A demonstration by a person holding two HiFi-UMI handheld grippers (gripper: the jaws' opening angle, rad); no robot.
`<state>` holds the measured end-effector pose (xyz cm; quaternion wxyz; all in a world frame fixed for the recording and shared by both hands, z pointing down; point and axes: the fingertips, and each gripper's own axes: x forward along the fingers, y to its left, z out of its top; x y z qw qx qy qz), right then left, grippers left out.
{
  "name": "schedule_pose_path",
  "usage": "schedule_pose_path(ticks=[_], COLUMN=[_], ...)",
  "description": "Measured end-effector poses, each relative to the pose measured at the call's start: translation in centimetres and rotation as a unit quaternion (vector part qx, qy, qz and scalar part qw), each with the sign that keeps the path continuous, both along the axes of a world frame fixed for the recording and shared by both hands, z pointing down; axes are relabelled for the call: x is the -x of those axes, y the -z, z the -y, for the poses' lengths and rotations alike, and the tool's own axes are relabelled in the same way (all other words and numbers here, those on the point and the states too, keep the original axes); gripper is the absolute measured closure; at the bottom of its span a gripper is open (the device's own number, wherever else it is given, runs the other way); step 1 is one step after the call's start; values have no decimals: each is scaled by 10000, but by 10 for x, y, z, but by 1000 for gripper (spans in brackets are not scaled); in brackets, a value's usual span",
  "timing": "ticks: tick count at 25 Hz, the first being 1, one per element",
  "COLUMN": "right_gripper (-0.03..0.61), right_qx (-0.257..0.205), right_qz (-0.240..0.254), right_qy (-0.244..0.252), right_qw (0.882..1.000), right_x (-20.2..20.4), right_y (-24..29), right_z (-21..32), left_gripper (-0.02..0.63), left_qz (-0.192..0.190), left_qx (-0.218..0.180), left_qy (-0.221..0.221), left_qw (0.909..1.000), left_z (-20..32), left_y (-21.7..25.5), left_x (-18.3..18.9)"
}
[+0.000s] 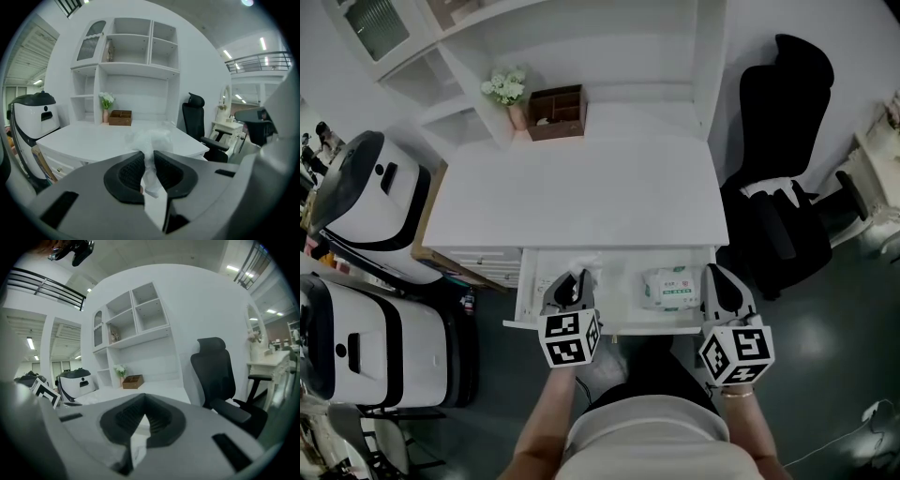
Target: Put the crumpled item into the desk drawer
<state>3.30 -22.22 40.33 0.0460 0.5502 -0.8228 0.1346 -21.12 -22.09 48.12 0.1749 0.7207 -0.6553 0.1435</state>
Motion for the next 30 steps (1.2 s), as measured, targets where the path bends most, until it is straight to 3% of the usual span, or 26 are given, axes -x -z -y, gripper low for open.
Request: schedule_pose_path(ticks=[9, 13, 30], right_gripper=[577, 577, 577], right_qx=[136, 168, 381], right_qz=[29, 37, 45], right_qy=[-144, -213, -343], right_qw=[9998, 9996, 9987], right_x=[-18, -25, -37], right_y=[-10, -13, -26], right_z=[17, 20, 30], left_gripper=[563, 563, 563], left_qz=[128, 242, 585], left_qx=[368, 753, 2438], left_qy=[-212, -328, -759], left_qw=[9990, 9963, 9651], left_z=[21, 26, 34], left_y=[-29, -54, -152], left_x=[-19, -27, -39])
